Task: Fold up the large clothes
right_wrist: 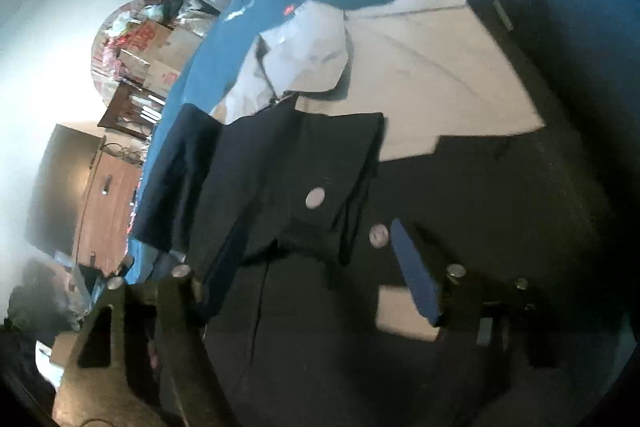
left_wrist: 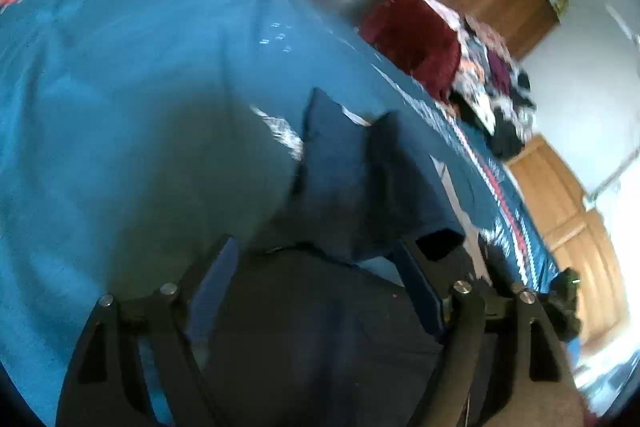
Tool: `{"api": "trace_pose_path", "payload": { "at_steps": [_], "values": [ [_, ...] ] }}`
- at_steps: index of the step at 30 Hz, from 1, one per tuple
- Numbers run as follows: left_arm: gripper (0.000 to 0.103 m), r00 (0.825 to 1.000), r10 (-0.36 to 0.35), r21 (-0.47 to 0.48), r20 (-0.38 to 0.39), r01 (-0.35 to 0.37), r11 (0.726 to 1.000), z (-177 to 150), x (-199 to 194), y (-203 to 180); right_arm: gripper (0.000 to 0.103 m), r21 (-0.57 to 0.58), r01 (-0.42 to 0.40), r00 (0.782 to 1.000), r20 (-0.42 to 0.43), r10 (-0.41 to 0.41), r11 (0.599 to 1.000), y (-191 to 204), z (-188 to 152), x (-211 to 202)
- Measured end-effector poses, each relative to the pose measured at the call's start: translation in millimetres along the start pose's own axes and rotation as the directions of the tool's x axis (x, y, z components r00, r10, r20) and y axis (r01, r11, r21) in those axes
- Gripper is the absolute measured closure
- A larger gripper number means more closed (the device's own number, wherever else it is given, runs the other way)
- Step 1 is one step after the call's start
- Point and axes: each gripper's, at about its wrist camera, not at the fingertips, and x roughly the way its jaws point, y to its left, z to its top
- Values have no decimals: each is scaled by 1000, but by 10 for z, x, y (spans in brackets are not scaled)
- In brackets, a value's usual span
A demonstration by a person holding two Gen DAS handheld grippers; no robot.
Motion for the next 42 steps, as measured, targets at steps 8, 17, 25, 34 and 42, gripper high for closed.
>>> {"api": "trace_pose_path", "payload": {
  "at_steps": [8,17,25,34,42],
  "values": [
    [15,1000,24,19,11,-24,1000,-133,150,-4,50,-88,77,996,-42,-81,993,98,41,278],
    [14,1000,28,25,10,-28,999,-117,141,-97,99,-20,162,978,134,-158,987,-312,126,-407],
    [13,999,49,39,14,-50,998,-122,128,-120,99,-42,252,961,129,-245,967,-535,141,-506],
    [13,997,70,46,21,-71,996,-121,155,-199,80,-99,443,873,274,-403,891,-220,16,-821],
    [10,992,123,94,2,-123,988,-134,269,-299,66,-79,224,974,53,-220,972,-503,5,-237]
  ]
}}
